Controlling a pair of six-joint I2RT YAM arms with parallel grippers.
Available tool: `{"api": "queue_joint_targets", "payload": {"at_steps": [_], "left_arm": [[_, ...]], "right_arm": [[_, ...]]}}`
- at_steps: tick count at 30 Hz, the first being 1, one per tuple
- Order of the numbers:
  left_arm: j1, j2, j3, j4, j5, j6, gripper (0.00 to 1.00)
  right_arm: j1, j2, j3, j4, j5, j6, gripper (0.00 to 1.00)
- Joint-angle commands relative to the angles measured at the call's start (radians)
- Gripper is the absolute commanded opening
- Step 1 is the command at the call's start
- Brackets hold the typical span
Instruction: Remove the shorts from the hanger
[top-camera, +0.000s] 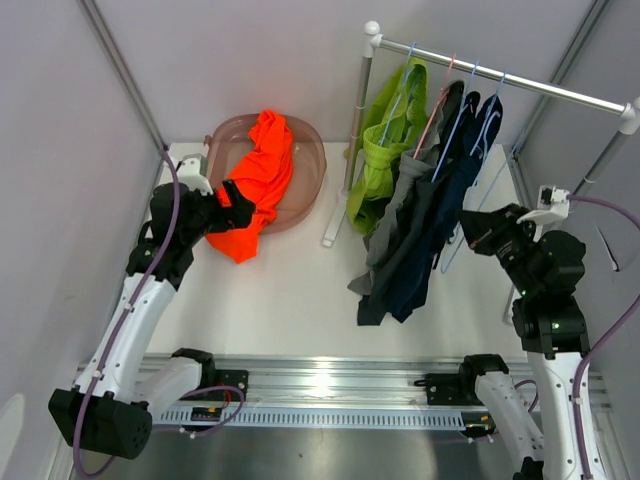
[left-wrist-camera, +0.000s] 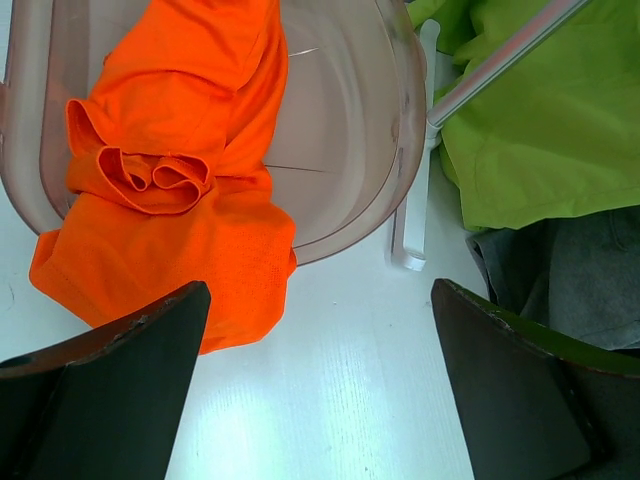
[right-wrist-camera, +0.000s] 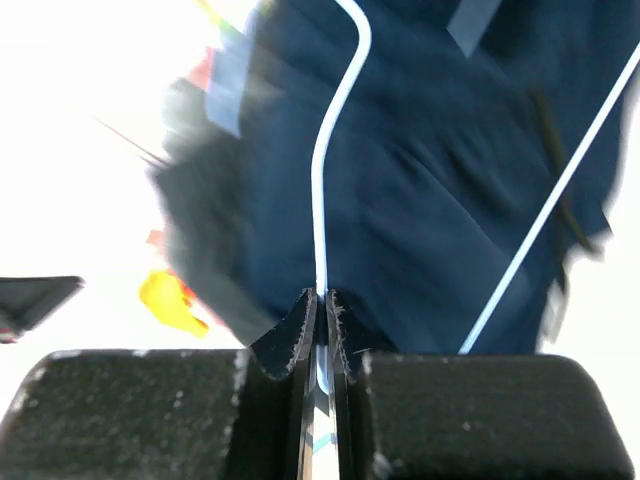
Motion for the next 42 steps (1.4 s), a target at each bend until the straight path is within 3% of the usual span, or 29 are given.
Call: {"api": "queue_joint_targets", "payload": {"at_steps": [1, 10, 20, 28, 42], "left_arm": [[0.004, -0.033, -0.006, 0.027, -0.016, 0.012, 0.99], [0.006, -0.029, -0.006, 0.027, 0.000, 0.011, 0.99], [0.006, -0.024, -0.012, 0.036, 0.025, 0.008, 0.99], [0.006, -0.023, -0.015, 0.033, 0.030, 0.008, 0.99], [0.004, -0.018, -0.017, 0.032, 0.023, 0.009, 0.99]], "right_arm": [[0.008, 0.037, 0.102, 0.214, -0.075, -0.043, 0.00], [0.006, 0.121, 0.198, 0.382, -0.044, -0.015, 0.00], [-0.001, 0.114, 0.182, 0.351, 0.161, -0.030, 0.00], [-0.047, 0.107, 0.171, 0.223, 0.354, 0.010, 0.00], [-0.175, 0.159, 0.086, 0.255, 0.281, 0.072, 0.00]]}}
